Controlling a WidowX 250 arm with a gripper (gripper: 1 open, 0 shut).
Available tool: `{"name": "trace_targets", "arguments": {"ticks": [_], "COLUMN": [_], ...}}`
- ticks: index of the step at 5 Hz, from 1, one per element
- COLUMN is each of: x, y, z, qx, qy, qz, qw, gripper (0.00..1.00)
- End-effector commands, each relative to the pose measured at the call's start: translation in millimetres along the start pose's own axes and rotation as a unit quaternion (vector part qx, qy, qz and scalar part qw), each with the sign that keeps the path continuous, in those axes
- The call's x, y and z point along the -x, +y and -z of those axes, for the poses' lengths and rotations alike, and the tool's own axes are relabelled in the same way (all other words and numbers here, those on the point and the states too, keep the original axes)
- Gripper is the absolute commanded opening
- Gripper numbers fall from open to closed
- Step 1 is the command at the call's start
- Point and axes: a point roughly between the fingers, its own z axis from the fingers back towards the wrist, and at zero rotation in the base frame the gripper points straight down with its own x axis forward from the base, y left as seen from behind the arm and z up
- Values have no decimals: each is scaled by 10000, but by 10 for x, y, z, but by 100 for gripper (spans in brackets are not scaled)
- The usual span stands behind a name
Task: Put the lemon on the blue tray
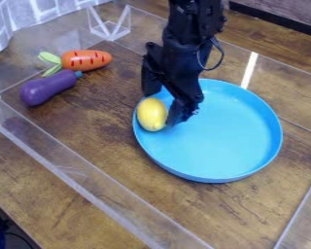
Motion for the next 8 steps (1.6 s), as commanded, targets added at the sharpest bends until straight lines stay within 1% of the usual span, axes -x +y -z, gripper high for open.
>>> {"name": "trace_targets", "arguments": {"ticks": [1, 2, 3, 8], "x": [-77, -71, -75, -154], "y": [125, 119, 137, 75], "z": [-113, -88, -150, -314], "qx": [-96, -93, -113, -133], "qy": [-225, -191, -177, -202], "qz": [-156, -175, -185, 27], "qw": [9996, 9996, 9996, 9997], "gripper": [100, 0, 0, 0]}}
